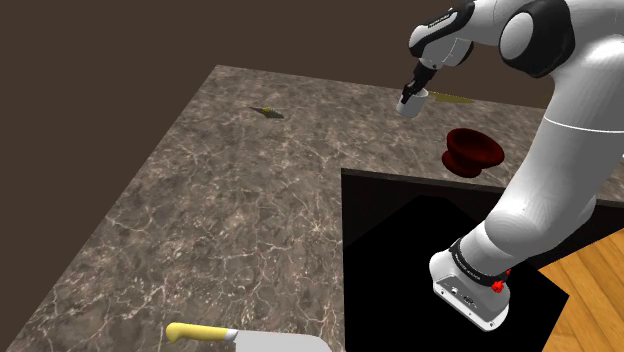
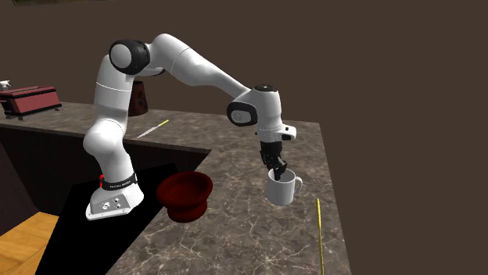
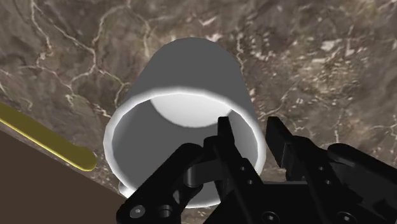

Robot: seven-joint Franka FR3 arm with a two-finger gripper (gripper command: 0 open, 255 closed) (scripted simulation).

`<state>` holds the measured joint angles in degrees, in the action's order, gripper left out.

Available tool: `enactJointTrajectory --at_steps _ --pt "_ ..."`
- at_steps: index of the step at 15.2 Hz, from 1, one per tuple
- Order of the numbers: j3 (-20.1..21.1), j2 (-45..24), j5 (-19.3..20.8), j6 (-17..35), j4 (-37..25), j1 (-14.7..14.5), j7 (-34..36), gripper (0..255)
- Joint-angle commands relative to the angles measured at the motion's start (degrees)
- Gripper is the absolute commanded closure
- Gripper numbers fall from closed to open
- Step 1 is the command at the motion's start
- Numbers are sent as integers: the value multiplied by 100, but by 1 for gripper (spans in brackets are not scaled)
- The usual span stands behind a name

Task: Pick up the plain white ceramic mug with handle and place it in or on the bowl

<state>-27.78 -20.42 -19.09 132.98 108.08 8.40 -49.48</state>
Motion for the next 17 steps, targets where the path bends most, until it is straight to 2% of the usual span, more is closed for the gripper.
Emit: enactJointTrajectory --at_steps 1,8,17 --pt "0 0 0 0 0 0 0 255" --pt "0 -1 -1 1 0 0 -1 255" --pt "-123 334 288 -553 -272 -82 224 255"
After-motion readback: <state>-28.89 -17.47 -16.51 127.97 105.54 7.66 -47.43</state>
